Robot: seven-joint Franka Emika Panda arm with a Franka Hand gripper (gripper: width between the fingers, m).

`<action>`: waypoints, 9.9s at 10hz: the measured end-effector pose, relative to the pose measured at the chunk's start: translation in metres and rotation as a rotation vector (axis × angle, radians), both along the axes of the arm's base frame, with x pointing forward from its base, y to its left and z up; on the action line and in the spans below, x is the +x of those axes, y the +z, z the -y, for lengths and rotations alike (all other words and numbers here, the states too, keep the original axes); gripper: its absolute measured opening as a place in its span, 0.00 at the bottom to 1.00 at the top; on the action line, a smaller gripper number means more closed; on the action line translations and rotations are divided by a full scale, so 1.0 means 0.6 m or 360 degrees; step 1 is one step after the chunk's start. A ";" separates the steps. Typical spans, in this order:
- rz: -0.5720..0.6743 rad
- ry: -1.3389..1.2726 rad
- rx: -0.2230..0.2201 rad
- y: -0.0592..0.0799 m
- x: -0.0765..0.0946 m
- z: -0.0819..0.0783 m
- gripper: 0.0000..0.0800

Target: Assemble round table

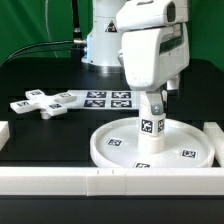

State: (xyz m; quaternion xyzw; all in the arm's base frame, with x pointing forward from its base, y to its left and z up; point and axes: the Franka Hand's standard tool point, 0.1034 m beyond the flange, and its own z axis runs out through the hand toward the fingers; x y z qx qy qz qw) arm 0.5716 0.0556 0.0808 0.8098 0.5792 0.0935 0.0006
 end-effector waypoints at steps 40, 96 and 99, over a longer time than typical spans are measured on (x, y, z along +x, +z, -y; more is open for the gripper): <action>-0.0224 -0.1585 0.0269 -0.037 -0.027 0.029 0.52; -0.0038 -0.0009 -0.0002 0.002 -0.011 0.022 0.81; 0.0012 0.0378 -0.0091 -0.005 -0.014 0.030 0.81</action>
Offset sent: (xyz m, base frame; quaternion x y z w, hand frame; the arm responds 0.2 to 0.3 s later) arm 0.0000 0.0000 0.0000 0.0000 0.0000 -0.1296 0.9916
